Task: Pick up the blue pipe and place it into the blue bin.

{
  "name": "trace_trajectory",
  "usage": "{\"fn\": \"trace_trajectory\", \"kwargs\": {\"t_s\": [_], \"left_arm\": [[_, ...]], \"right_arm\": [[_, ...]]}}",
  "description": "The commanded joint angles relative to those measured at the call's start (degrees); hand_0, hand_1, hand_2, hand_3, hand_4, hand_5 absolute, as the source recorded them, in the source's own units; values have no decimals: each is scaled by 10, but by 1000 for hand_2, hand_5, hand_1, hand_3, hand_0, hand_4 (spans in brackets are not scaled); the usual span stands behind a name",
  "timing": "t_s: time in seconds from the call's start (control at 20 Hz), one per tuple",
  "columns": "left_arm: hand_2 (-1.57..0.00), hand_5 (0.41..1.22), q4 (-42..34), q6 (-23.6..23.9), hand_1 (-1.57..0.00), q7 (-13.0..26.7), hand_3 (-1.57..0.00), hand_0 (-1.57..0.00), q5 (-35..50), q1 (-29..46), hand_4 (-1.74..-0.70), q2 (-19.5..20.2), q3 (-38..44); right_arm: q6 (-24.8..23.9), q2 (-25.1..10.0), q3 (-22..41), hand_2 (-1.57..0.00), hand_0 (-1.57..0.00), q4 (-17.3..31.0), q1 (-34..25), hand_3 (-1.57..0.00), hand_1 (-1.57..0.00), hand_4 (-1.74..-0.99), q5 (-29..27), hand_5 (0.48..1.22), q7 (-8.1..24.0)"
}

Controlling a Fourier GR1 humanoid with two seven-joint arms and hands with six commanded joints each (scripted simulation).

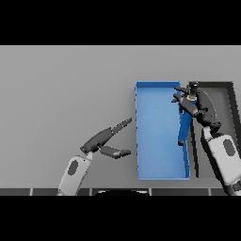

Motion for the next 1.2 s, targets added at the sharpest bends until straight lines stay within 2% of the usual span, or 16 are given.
{"fn": "trace_trajectory", "kwargs": {"t_s": [0.0,0.05,0.15,0.25,0.3,0.4,0.5,0.6,0.75,0.8,1.15], "left_arm": [[1,422,0,3,1,5,1,1,-2,-7,-888,-1,1],[1,420,1,0,1,9,1,1,-1,-5,-887,0,1],[1,420,-1,-1,1,-6,1,1,-3,1,-885,7,0],[1,421,-4,-1,1,-9,1,1,-4,6,-883,8,-2],[1,421,-3,-1,1,-6,1,1,-3,3,-882,7,-1],[1,422,-1,1,1,-2,1,1,-6,0,-878,8,1],[1,427,-1,2,1,0,1,1,-6,0,-878,3,-1],[1,430,0,1,1,-4,1,1,-2,-4,-879,7,4],[1,428,-4,-2,1,6,1,1,4,-1,-886,3,3],[1,428,-3,-1,1,7,1,1,1,-2,-886,3,2],[1,429,-1,0,1,3,1,1,-2,-4,-887,4,1]], "right_arm": [[-26,-13,21,-1571,-1571,2,6,-1521,-1571,-1741,-8,1221,0],[-46,-24,40,-1571,-1571,8,6,-1255,-1571,-1741,-11,1221,0],[-83,-58,91,-1571,-1571,9,21,-1024,-1571,-1741,-15,1221,0],[-127,-87,143,-1571,-1571,36,9,-847,-1548,-1741,-39,1221,0],[-143,-97,174,-1339,-1465,50,-6,-788,-1336,-1678,-57,1221,1],[-171,-138,237,-856,-937,73,-47,-504,-855,-1503,-110,1221,-3],[-172,-161,273,-548,-599,83,-68,-322,-547,-1337,-135,1221,1],[-145,-195,350,-350,-383,92,-117,-206,-350,-1219,-163,1137,-4],[-96,-209,405,-179,-196,98,-154,-105,-179,-1110,-146,979,-15],[-93,-211,419,-143,-156,102,-159,-84,-143,-1083,-154,934,0],[-82,-228,487,-29,-32,123,-190,-17,-29,-1038,-165,734,0]]}}
